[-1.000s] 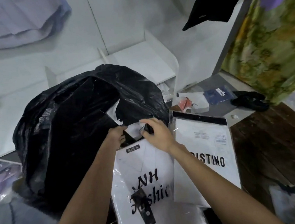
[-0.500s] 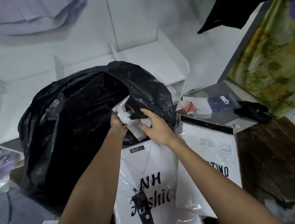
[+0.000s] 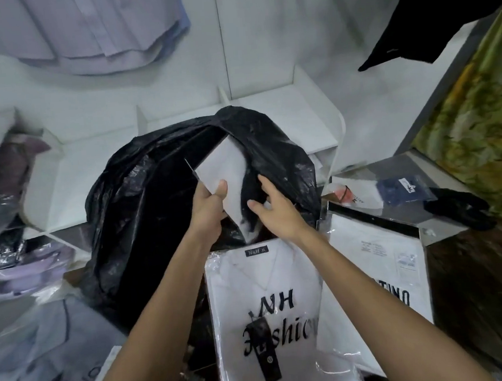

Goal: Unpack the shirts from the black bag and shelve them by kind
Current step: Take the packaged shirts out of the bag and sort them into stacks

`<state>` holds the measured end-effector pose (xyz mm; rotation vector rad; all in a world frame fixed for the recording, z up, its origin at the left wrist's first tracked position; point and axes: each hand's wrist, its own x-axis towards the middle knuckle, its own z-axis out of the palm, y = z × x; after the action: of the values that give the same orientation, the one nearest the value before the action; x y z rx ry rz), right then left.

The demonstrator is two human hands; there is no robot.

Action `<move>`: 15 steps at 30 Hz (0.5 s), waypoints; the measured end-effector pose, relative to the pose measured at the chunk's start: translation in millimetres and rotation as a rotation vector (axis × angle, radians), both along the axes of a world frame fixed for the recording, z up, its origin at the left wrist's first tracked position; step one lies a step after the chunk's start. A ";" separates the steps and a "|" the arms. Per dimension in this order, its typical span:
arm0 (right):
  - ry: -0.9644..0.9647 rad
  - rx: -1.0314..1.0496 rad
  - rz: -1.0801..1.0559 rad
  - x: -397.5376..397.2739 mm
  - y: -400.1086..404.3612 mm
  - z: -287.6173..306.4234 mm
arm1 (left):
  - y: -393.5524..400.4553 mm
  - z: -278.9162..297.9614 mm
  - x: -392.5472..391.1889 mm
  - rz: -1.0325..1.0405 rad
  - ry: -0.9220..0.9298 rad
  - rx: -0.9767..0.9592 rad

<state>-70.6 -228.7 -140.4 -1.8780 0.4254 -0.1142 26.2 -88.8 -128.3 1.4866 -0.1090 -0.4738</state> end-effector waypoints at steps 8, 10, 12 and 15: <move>-0.170 0.131 -0.085 0.4 16.4 32.0 | 52.1 78.2 -19.9 0.079 -0.240 -0.118; -0.224 0.140 -0.086 -2.3 21.0 45.1 | 64.5 95.1 -22.6 0.084 -0.234 -0.125; -0.286 0.185 -0.099 -5.1 24.0 60.8 | 76.1 109.6 -23.5 0.046 -0.241 -0.111; -0.312 0.266 -0.076 -10.7 25.4 78.7 | 90.3 127.9 -25.1 0.028 -0.236 -0.127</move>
<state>-81.3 -203.3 -61.8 -1.5506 0.2810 -0.3777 1.1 1.5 -0.4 1.4122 -0.2987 -0.2626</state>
